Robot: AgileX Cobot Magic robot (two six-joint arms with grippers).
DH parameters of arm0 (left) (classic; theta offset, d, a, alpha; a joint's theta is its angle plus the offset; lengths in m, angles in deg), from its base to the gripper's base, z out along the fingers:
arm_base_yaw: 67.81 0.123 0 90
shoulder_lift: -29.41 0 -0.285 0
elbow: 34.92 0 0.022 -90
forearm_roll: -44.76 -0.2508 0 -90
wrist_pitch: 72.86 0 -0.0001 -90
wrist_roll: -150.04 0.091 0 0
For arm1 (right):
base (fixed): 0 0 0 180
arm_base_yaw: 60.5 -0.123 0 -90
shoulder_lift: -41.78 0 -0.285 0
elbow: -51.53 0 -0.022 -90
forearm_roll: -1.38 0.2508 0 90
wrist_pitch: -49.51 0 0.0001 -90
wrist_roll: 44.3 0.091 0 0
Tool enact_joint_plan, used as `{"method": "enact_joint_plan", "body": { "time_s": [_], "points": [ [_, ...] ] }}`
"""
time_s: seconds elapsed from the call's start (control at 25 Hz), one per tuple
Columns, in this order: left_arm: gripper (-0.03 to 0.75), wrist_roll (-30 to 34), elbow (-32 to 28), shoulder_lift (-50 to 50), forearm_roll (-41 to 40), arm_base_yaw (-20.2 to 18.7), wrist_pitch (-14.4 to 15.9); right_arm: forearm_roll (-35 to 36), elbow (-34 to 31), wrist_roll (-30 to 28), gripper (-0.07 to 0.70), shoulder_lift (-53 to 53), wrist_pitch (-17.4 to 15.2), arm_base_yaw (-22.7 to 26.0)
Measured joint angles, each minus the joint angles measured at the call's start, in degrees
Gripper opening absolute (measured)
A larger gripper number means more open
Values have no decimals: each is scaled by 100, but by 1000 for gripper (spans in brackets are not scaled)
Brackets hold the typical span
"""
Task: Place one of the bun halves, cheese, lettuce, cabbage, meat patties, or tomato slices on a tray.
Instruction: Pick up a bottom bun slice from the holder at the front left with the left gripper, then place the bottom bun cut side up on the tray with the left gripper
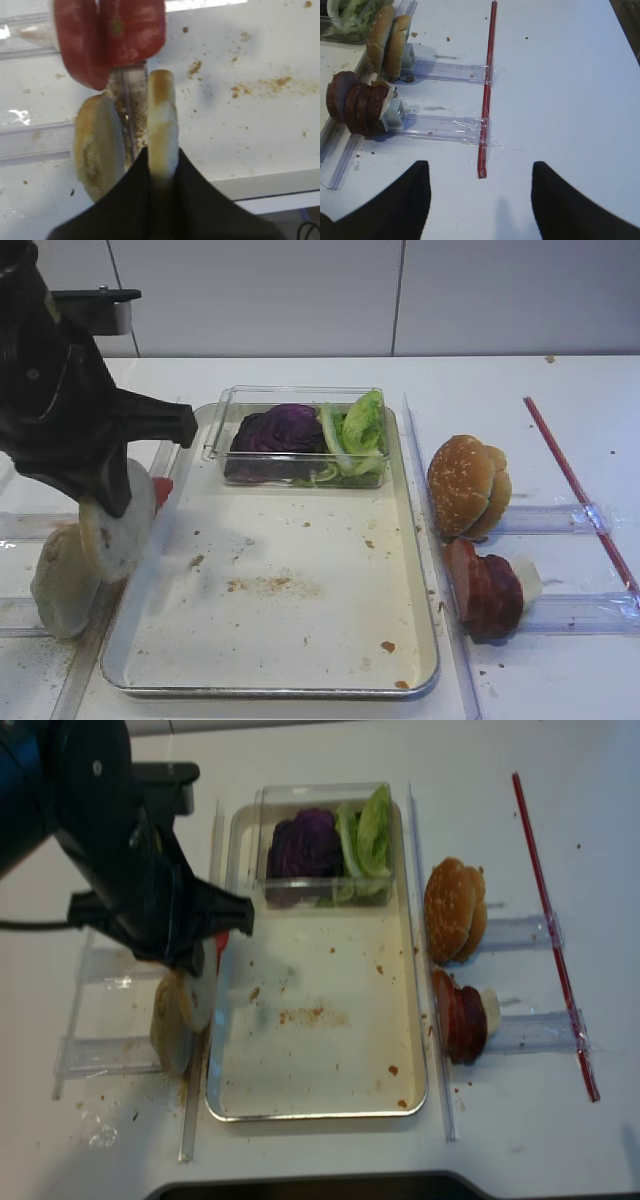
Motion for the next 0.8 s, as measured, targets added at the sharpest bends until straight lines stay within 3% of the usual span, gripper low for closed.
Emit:
{"method": "enact_joint_plan", "body": {
  "time_s": [0.12,0.6,0.8],
  "points": [
    [53,173,0,0,434,0,-17,0,0,-13,480,0,0,0],
    [52,1025,-11,-405,1855,0,-1100,0,0,-13,480,0,0,0],
    [52,1563,-278,-845,2523,0,-1494,0,0,-13,480,0,0,0]
  ]
}}
